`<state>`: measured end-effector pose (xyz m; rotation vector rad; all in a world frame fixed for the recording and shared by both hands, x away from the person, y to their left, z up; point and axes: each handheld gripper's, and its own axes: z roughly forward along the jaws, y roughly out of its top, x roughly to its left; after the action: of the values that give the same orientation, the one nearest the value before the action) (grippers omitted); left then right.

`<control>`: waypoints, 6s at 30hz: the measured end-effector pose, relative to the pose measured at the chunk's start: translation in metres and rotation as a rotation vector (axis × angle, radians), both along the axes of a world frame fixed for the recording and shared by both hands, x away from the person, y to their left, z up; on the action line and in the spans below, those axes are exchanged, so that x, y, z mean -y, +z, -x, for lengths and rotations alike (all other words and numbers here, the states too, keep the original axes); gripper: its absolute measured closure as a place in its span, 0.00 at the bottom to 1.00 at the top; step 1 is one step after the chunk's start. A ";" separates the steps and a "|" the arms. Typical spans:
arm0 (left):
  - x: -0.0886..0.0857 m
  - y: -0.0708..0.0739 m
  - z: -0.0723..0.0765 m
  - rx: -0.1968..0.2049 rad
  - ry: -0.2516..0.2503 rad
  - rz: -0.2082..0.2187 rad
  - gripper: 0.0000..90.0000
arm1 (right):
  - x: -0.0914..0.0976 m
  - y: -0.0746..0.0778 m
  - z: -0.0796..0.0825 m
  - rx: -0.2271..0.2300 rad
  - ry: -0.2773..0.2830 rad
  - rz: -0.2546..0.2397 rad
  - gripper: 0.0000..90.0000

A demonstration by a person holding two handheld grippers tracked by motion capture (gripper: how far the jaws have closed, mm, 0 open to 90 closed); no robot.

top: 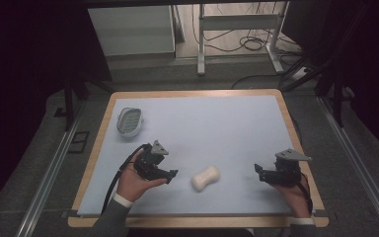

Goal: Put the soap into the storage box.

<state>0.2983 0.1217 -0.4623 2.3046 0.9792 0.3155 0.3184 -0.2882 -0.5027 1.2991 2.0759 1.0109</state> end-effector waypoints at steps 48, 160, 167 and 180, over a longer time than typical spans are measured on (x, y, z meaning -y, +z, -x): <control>0.093 -0.026 -0.019 -0.102 -0.188 -0.041 0.32 | 0.003 -0.002 -0.001 -0.003 -0.005 0.009 0.10; 0.024 -0.005 -0.057 -0.136 -0.047 -0.011 0.55 | 0.012 -0.004 -0.003 -0.010 -0.043 0.012 0.10; 0.016 -0.005 -0.061 -0.141 -0.027 -0.009 0.55 | 0.012 -0.004 -0.003 -0.012 -0.045 0.016 0.10; 0.000 -0.002 -0.070 -0.139 0.010 -0.006 0.55 | 0.013 -0.005 -0.004 -0.016 -0.046 0.017 0.10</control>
<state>0.3683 0.1220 -0.4648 2.3530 1.0594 0.1642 0.3219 -0.3014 -0.5079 1.3447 2.0526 0.9641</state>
